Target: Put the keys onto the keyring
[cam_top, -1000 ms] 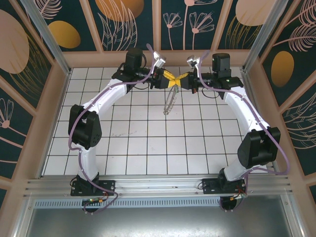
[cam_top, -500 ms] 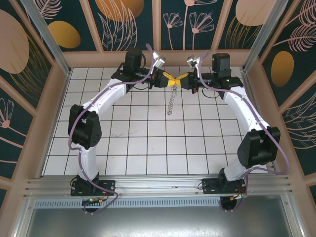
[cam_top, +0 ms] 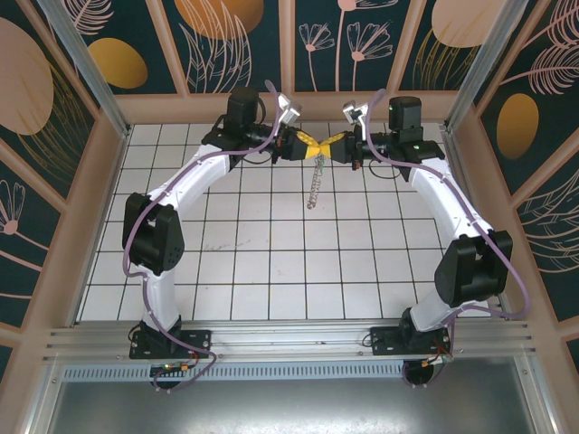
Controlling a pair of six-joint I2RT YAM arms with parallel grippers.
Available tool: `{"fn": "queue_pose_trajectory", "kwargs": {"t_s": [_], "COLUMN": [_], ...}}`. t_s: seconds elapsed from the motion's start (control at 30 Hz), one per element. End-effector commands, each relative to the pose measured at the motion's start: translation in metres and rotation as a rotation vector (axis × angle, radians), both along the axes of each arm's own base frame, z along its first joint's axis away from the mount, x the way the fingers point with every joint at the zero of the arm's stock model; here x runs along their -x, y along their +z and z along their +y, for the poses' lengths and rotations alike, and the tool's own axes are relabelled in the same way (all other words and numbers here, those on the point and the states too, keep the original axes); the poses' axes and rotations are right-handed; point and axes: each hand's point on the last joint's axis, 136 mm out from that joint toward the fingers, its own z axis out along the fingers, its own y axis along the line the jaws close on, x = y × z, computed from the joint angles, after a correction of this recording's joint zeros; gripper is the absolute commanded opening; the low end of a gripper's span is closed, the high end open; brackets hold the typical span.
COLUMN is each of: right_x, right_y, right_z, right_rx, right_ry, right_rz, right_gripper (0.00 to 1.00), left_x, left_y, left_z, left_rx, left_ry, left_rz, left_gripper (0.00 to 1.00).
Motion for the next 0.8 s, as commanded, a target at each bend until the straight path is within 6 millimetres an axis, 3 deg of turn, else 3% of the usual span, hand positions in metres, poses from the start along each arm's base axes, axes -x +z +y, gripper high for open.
{"fn": "queue_pose_trajectory", "kwargs": {"t_s": [0.0,0.37,0.4,0.47,0.77], "right_x": [0.002,-0.002,-0.003,-0.003,-0.006], "right_y": [0.019,0.016,0.016,0.016,0.028], "right_z": [0.007,0.007,0.007,0.008,0.007], "right_rx": [-0.048,-0.049,-0.048,-0.049,-0.080], "right_ry": [0.057,0.057,0.056,0.057,0.049], "right_rz": [-0.078,-0.066,-0.065,-0.066,-0.068], "right_gripper": [0.00,0.00,0.00,0.00,0.00], "left_x": [0.021,0.026,0.027,0.028,0.024], "left_y": [0.009,0.011,0.011,0.012,0.009], "left_z": [-0.004,-0.002,-0.002,-0.002,-0.002], "left_rx": [0.018,0.026,0.026,0.026,0.019], "left_ry": [-0.066,-0.094,-0.097,-0.097,-0.046], "left_rz": [-0.006,-0.002,0.000,-0.002,-0.036], "left_gripper": [0.05,0.13,0.12,0.00,0.00]}}
